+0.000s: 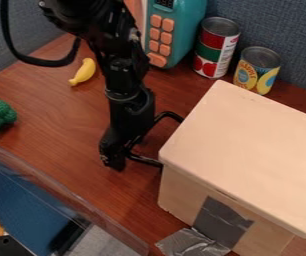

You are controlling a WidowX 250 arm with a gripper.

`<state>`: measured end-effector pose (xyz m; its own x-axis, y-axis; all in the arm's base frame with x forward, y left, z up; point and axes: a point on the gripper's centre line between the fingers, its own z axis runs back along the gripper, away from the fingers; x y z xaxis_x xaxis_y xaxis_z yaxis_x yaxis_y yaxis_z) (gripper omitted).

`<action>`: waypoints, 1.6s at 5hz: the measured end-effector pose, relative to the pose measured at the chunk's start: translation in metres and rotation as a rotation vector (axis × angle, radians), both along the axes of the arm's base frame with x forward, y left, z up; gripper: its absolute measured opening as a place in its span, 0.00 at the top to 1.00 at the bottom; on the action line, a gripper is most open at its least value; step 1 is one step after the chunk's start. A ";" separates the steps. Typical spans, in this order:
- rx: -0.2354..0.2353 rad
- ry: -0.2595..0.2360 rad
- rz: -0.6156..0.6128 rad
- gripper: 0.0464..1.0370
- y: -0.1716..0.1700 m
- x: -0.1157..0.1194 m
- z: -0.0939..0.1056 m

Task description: Close the drawer

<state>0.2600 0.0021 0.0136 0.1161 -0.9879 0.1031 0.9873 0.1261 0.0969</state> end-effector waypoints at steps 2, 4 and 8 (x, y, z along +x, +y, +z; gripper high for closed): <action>-0.009 0.011 0.001 0.04 -0.008 -0.005 0.004; -0.020 0.068 0.340 0.04 0.061 -0.020 0.014; -0.146 -0.031 0.963 0.04 0.138 -0.027 0.157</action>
